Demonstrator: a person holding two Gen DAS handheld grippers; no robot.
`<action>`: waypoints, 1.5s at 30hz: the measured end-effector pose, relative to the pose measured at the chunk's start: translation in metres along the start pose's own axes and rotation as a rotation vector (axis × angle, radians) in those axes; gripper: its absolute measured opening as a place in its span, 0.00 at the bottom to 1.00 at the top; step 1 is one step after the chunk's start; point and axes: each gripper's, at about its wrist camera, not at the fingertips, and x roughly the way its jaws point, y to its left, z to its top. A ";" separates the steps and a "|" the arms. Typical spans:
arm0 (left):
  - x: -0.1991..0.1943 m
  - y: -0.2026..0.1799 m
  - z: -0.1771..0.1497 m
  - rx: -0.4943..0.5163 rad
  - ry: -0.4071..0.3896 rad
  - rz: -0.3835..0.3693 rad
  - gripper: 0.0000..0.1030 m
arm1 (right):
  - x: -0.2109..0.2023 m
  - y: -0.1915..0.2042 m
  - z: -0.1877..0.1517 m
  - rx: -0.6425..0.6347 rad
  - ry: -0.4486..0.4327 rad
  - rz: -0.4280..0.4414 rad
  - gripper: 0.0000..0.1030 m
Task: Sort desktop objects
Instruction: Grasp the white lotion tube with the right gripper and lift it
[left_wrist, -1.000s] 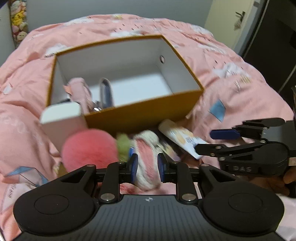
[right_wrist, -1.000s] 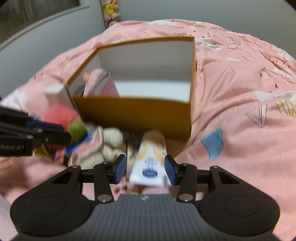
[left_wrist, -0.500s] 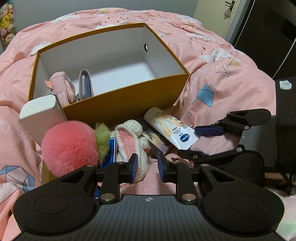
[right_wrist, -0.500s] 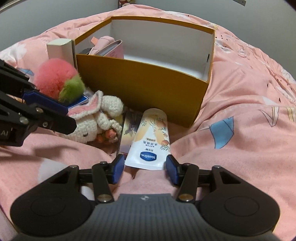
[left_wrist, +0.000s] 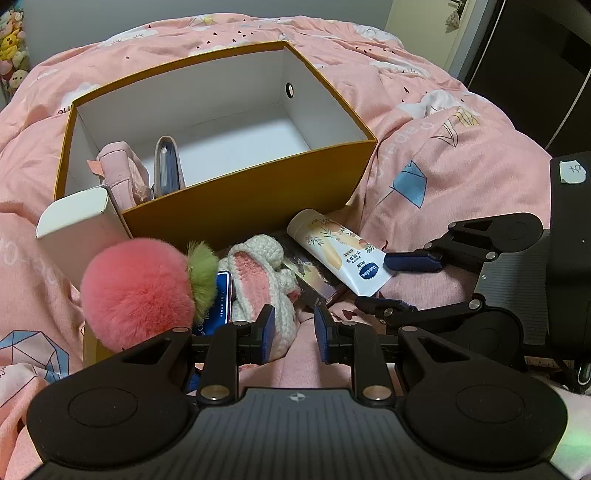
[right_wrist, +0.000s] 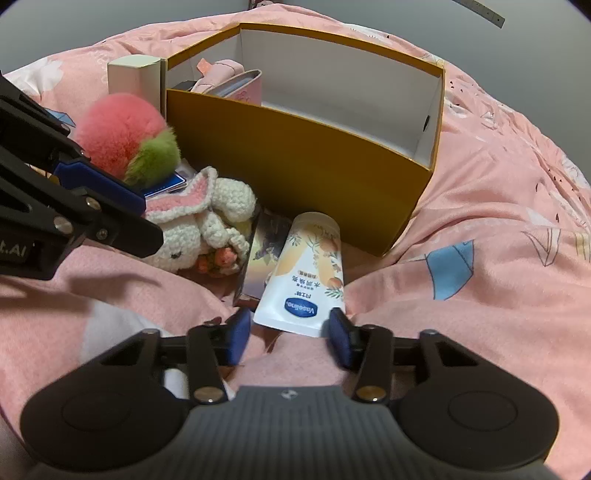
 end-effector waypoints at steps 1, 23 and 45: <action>0.000 0.000 0.000 0.000 0.000 0.000 0.25 | -0.001 0.000 0.000 -0.001 -0.003 0.005 0.37; 0.028 -0.020 0.025 0.126 0.056 -0.049 0.25 | -0.006 -0.047 0.007 0.157 -0.055 0.008 0.07; 0.097 0.009 0.044 -0.280 0.210 -0.111 0.33 | 0.000 -0.086 0.001 0.371 -0.063 0.075 0.04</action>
